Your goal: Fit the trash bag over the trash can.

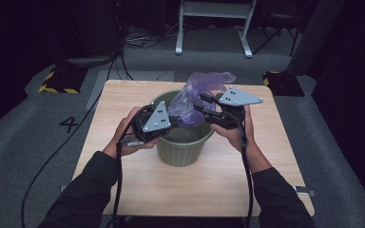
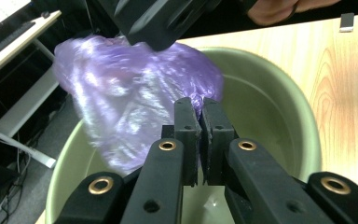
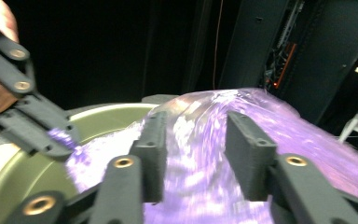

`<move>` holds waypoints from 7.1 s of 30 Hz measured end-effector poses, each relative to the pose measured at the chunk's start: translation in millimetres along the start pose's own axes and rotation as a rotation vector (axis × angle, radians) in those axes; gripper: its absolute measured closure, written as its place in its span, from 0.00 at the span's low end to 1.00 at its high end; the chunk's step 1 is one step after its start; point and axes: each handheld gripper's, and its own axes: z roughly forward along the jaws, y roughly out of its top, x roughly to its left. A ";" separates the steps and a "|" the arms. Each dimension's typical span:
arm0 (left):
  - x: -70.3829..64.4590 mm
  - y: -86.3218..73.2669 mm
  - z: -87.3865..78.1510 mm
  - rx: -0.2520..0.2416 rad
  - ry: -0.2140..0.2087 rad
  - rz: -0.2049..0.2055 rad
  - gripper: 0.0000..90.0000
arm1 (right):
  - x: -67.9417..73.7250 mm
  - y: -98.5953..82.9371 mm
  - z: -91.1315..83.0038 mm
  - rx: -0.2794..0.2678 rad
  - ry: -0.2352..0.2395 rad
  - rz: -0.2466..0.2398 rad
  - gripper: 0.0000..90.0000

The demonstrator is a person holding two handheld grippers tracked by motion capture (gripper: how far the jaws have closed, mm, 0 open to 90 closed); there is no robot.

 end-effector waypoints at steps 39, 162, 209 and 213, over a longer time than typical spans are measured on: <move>16.3 -37.5 -7.4 -0.015 -0.008 -0.092 0.96 | -55.9 -88.7 16.7 0.206 -0.275 -0.200 0.46; 22.7 -42.8 10.7 0.015 0.060 -0.203 0.74 | -38.7 -72.2 -95.2 -0.040 -0.133 0.014 0.84; -40.4 -1.5 -11.7 -0.079 -0.007 -0.052 1.00 | 62.8 -26.1 -65.9 -0.016 0.016 -0.220 0.39; -42.1 -7.4 -17.0 -0.104 0.003 -0.071 1.00 | 57.0 -33.6 -72.1 -0.023 0.006 -0.180 0.35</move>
